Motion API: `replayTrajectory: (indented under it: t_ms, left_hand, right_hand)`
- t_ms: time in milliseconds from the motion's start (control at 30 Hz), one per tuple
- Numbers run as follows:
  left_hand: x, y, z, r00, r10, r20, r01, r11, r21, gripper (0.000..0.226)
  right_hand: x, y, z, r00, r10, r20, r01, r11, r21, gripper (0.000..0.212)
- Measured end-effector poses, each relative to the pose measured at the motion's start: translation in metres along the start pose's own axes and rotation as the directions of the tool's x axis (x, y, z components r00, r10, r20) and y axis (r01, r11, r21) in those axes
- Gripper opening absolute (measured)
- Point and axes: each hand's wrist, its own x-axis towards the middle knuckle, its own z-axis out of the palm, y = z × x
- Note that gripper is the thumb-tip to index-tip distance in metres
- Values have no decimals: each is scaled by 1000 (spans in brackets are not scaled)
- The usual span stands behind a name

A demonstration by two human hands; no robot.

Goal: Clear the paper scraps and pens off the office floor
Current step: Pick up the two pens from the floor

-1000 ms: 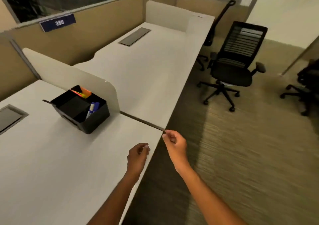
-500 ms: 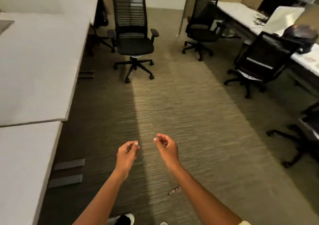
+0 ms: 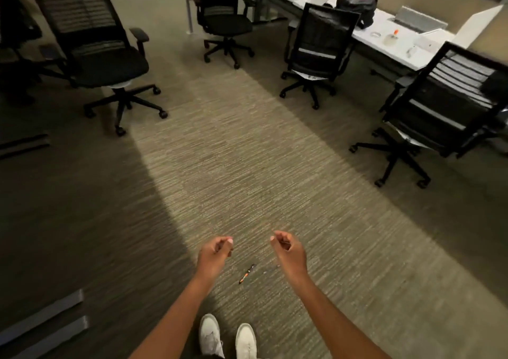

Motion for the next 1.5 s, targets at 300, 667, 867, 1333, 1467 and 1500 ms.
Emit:
replayTrajectory:
  t_ms: [300,667,867,1333,1467,1500]
  left_hand:
    - [36,14,24,978,-25,206,16,999,44,20]
    - [70,8,70,944,-92,316,45,987,153,20]
    - [105,1,104,950,-141,279,65,962,265,13]
    - [243,-129,199,934,-319,159,242,895,375,10]
    - [281,-196,213,913,-384,141,319,883,343,13]
    - [293,-213,216,912,-385,141,320,883,343,12]
  right_hand:
    - [-11,29,-18,950,200,-238,-161,972,172,16]
    - [20,44,-46,842,501,-200,-322,764,560,15]
    - [85,67,-60,794,590,-149,-411,701,584,10]
    - [238,226,-23,639,769,-23,-642,549,535,6]
    - [266,291,9,602,797,-44,-658,527,538,14]
    - [273,308,18,596,802,-42,-659,518,546,14]
